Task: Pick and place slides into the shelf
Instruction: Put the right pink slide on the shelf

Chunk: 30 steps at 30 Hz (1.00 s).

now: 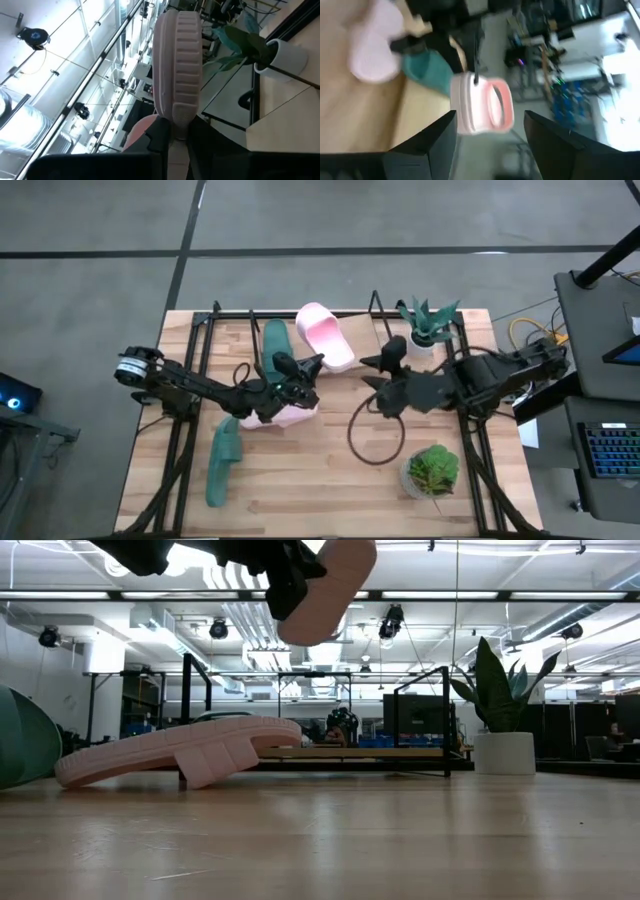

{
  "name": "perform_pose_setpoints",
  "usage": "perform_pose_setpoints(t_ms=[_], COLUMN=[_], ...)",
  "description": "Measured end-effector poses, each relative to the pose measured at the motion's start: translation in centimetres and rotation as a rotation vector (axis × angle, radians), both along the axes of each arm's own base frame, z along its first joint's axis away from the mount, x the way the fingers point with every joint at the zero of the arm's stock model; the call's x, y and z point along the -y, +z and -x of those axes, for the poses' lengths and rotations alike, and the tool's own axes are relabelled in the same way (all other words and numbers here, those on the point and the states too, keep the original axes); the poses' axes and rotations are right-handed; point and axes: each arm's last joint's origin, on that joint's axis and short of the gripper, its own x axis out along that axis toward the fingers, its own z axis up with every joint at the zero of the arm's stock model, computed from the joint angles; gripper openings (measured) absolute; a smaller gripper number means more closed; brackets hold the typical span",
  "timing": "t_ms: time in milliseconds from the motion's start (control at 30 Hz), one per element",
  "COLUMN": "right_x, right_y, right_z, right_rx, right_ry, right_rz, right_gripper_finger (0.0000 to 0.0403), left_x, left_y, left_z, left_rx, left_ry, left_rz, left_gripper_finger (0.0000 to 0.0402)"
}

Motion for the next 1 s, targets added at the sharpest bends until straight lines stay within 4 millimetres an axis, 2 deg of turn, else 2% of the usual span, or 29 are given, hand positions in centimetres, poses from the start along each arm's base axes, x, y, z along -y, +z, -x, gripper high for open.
perform_pose_setpoints(t_ms=[433, 567, 833, 1000], right_x=[-0.9, -0.4, 0.6, 0.6], right_y=[-4.1, -4.4, -4.3, -4.2], right_z=[-4.2, -4.9, -5.4, -5.5], right_rx=[-0.137, -0.121, -0.082, -0.071], right_ry=[-0.071, -0.136, -0.187, -0.185], right_rz=[0.142, 0.183, 0.147, 0.142], right_gripper_finger=[0.0219, 0.0219, 0.0217, 0.0173], left_x=[0.0, 0.0, 0.1, 0.1], left_y=[0.4, 0.5, 0.9, 0.9], left_z=[-0.1, -0.1, -0.3, -0.3], left_rx=[0.021, 0.025, 0.04, 0.04], left_ry=[-0.006, -0.01, -0.052, -0.053], left_rz=[0.002, 0.002, -0.006, -0.007], left_gripper_finger=[0.0024, 0.0024, 0.0024, 0.0024])
